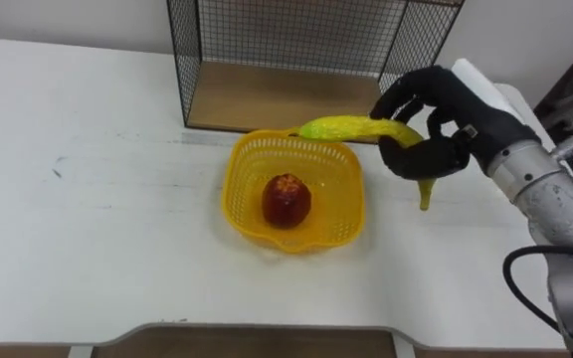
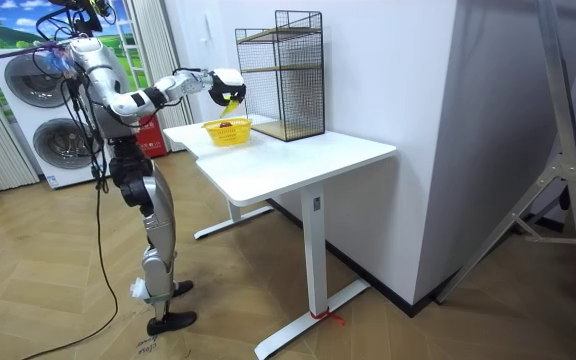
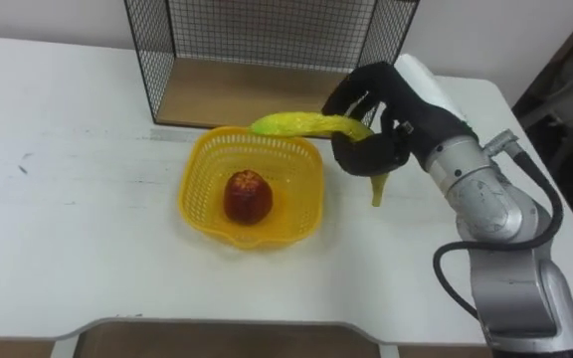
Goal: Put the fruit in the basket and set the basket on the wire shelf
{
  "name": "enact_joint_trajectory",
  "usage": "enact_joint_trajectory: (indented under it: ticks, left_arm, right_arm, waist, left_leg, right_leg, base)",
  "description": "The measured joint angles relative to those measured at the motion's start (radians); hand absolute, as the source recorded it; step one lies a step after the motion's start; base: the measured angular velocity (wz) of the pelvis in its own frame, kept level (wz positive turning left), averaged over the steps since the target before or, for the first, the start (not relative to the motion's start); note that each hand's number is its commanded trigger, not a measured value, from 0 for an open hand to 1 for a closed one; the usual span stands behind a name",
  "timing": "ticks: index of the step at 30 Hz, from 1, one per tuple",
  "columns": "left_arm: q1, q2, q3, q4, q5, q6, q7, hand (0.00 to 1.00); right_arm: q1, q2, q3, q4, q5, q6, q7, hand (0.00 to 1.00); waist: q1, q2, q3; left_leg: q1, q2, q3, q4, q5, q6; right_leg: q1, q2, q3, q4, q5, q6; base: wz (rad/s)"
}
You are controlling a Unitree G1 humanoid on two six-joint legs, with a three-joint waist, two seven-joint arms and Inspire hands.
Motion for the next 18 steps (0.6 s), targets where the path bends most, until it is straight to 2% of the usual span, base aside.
enact_joint_trajectory:
  ticks: [8,11,18]
  left_arm:
    - [-0.014,0.000,-0.005,0.001,0.000,0.000,0.000,0.00]
    - [-0.032,0.000,-0.009,0.003,-0.001,0.000,-0.002,0.00]
    - [-0.057,0.000,-0.023,0.013,-0.001,-0.006,-0.007,0.00]
  right_arm:
    - [-0.001,0.009,0.028,0.000,-0.039,0.003,0.046,1.00]
    - [-0.003,0.018,0.028,0.000,-0.033,0.006,0.051,1.00]
    - [-0.048,0.045,0.059,0.001,-0.030,0.005,0.052,1.00]
  waist:
    - [0.012,0.001,0.0015]
    - [0.029,-0.002,0.0044]
    - [0.036,-0.013,0.0133]
  left_leg:
    - [-0.006,-0.001,-0.010,0.002,0.000,0.000]
    - [-0.006,-0.001,-0.010,0.001,0.000,0.000]
    - [-0.007,-0.001,-0.013,0.001,0.000,-0.001]
  right_leg:
    - [0.000,0.001,0.000,0.000,0.000,0.000]
    - [-0.001,0.001,-0.001,0.000,0.000,0.000]
    - [-0.001,0.001,-0.002,0.000,0.000,0.000]
  base:
    - [0.03]
    - [0.00]
    - [0.00]
